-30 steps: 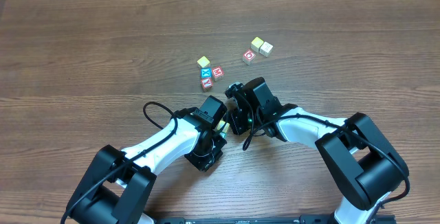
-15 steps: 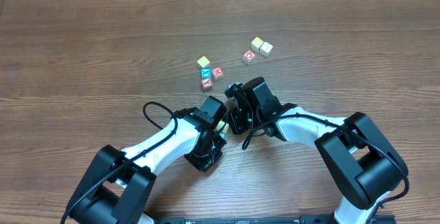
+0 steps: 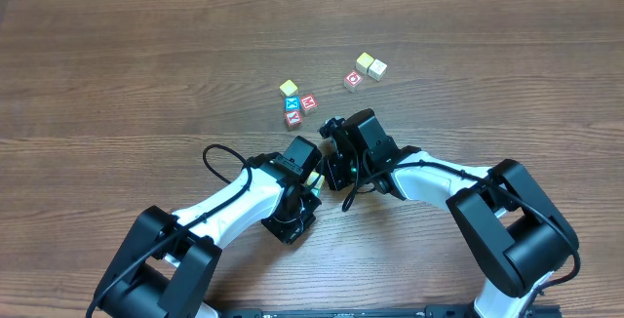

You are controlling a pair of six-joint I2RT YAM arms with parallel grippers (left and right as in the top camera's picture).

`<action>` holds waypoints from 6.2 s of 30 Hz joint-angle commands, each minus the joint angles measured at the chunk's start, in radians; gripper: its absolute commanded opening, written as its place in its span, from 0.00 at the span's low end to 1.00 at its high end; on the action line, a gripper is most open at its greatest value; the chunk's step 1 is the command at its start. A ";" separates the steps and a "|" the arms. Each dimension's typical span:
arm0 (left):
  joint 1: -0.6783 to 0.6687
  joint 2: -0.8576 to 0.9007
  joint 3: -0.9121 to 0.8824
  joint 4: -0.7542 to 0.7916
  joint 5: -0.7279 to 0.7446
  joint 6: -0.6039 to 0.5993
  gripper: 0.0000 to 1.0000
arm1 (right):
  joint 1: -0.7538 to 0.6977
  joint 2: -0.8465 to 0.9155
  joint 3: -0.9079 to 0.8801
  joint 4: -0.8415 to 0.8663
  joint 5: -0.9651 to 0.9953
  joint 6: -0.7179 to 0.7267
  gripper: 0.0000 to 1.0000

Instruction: Flip 3 blocks

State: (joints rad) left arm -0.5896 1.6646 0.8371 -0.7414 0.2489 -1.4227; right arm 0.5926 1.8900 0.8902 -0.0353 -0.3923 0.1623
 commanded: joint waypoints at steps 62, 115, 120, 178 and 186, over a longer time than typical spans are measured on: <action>0.092 0.011 -0.003 0.017 -0.098 0.334 0.04 | -0.079 0.042 0.011 -0.030 -0.216 -0.171 0.10; 0.092 0.011 -0.003 0.013 -0.064 0.315 0.04 | -0.057 0.042 0.011 -0.029 -0.190 -0.155 0.07; 0.092 0.011 -0.003 0.013 -0.064 0.315 0.04 | -0.057 0.042 0.011 -0.029 -0.193 -0.155 0.07; 0.045 0.011 -0.003 -0.017 0.010 0.040 0.04 | -0.057 0.042 0.012 -0.025 -0.179 -0.130 0.06; 0.045 0.011 -0.003 -0.013 0.014 0.004 0.04 | -0.044 0.042 0.012 -0.024 -0.178 -0.130 0.06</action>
State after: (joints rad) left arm -0.5373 1.6630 0.8402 -0.7559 0.2543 -1.3869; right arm 0.5331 1.9190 0.9005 -0.0643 -0.5838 0.0299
